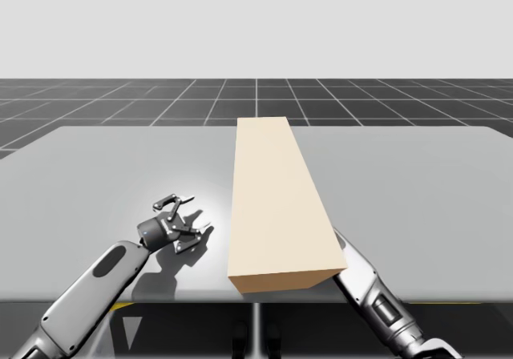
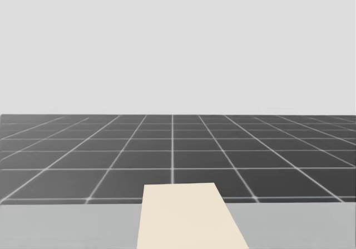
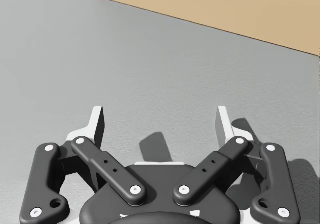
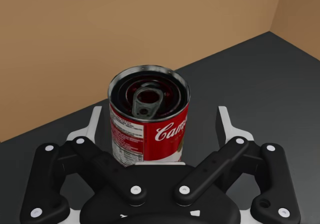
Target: Retrieve the object from inside the box.
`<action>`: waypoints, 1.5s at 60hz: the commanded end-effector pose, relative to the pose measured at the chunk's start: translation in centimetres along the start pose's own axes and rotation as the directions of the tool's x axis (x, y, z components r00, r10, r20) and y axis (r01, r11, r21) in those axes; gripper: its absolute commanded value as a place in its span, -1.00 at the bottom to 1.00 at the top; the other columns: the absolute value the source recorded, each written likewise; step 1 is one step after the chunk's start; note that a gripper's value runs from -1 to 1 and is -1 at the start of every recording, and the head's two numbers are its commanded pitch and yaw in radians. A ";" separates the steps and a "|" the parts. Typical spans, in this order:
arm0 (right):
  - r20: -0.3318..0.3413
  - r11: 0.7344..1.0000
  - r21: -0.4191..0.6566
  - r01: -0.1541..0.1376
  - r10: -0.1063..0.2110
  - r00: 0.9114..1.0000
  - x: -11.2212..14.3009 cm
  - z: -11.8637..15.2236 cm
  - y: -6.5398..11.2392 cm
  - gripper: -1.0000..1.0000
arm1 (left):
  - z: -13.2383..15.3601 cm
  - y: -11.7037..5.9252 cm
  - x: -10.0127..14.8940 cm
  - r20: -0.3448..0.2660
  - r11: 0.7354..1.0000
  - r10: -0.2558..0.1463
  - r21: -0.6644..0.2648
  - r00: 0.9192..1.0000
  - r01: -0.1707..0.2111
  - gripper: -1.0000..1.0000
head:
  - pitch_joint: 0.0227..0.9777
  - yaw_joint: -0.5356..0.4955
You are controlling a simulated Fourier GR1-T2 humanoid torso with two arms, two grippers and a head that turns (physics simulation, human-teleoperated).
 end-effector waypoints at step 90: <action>0.151 0.878 -0.473 -0.082 0.172 0.973 12.4 23.2 -10.4 0.99 | 0.3 0.9 -0.3 0.012 0.999 -0.007 0.041 1.000 0.006 -1.00 | -0.75 0.01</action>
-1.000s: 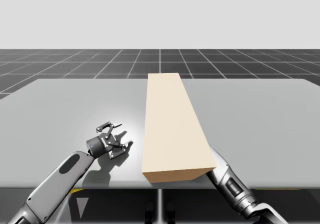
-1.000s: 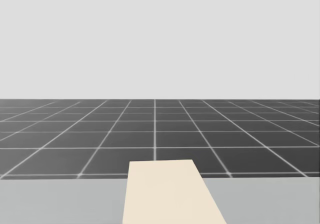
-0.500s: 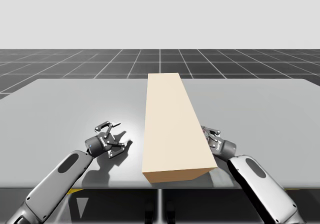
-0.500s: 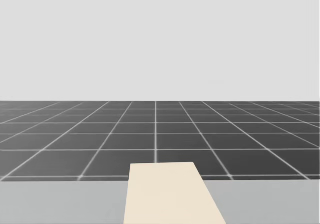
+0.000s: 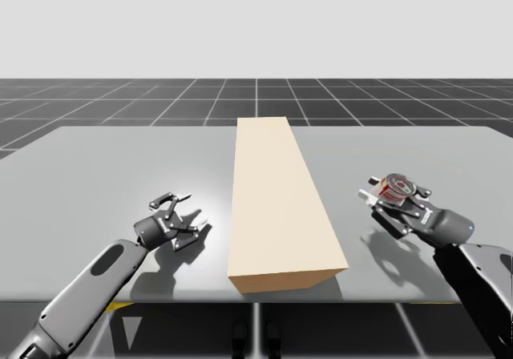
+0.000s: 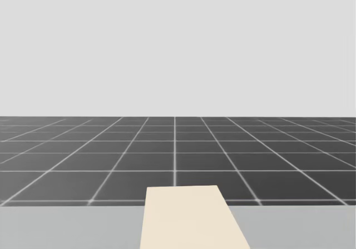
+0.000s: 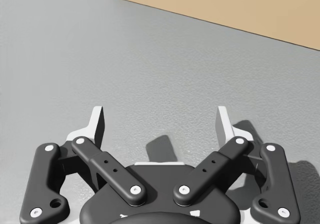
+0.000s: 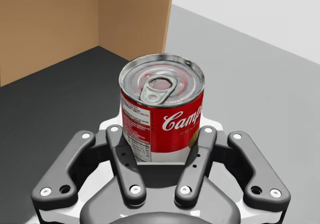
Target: Retrieve the object from inside the box.
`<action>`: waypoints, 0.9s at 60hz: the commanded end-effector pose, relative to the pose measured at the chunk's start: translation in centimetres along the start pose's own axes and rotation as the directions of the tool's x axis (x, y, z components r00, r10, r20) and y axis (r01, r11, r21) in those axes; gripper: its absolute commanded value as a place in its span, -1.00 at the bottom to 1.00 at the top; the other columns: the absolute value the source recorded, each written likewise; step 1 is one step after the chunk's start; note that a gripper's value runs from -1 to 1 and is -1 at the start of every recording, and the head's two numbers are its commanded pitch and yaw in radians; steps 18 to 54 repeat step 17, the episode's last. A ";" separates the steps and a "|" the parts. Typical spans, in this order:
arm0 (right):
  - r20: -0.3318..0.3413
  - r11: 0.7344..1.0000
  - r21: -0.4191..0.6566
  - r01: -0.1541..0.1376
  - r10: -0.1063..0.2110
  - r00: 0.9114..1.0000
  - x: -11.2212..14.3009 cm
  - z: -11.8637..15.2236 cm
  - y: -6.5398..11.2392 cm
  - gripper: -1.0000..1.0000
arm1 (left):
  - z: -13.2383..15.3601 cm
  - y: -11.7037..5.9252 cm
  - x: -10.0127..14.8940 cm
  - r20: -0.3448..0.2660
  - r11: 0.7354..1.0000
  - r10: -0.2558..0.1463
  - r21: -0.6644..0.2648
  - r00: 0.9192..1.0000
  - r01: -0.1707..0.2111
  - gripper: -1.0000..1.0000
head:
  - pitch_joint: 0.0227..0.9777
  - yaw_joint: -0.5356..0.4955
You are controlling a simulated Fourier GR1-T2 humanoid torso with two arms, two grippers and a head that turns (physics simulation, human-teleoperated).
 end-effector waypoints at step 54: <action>0.197 0.975 -0.190 -0.114 0.152 0.969 13.9 -6.5 -4.4 1.00 | 0.1 0.3 -0.1 0.005 1.000 0.005 0.010 1.000 -0.005 -1.00 | -0.76 0.01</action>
